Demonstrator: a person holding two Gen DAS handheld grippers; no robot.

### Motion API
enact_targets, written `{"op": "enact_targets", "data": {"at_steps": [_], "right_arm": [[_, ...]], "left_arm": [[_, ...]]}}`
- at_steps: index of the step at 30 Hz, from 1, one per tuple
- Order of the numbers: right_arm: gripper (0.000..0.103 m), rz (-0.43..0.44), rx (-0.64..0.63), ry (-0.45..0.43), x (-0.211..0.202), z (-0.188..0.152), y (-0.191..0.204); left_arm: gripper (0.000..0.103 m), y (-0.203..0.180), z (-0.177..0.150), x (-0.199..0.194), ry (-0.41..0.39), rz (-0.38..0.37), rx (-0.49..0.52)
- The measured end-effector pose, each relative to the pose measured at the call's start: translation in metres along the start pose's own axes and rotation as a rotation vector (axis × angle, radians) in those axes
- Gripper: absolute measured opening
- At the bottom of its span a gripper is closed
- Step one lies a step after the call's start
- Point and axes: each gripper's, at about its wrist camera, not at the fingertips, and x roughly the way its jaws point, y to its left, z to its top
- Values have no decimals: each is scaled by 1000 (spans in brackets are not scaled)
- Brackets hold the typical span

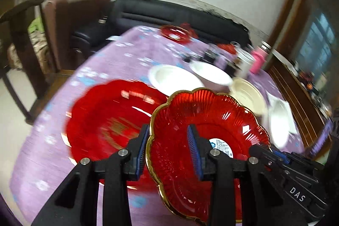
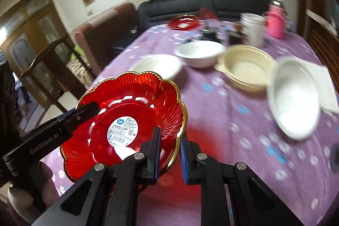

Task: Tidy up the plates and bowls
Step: 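Carry the red plate onto the large red plate and release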

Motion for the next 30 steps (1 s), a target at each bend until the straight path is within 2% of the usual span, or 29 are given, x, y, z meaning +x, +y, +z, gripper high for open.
{"op": "enact_targets", "data": {"at_steps": [3, 6, 13, 16, 20, 22, 27, 30], "right_arm": [[18, 42, -14, 44, 30, 15, 24], [18, 43, -29, 83, 62, 22, 42], [18, 30, -29, 160, 120, 27, 52], [18, 30, -29, 179, 131, 25, 54], [18, 36, -39, 184, 141, 23, 56], [21, 45, -40, 176, 142, 21, 56], [21, 59, -59, 149, 139, 24, 56], [22, 83, -36, 124, 129, 27, 51]], "left_arm": [[35, 32, 11, 7, -8, 50, -37], [35, 59, 18, 28, 22, 84, -78], [35, 97, 12, 72, 102, 138, -128], [35, 103, 9, 80, 117, 150, -144], [37, 103, 11, 80, 96, 184, -129], [41, 104, 13, 78, 92, 180, -131], [61, 101, 16, 69, 71, 146, -134], [61, 99, 20, 60, 41, 134, -135]]}}
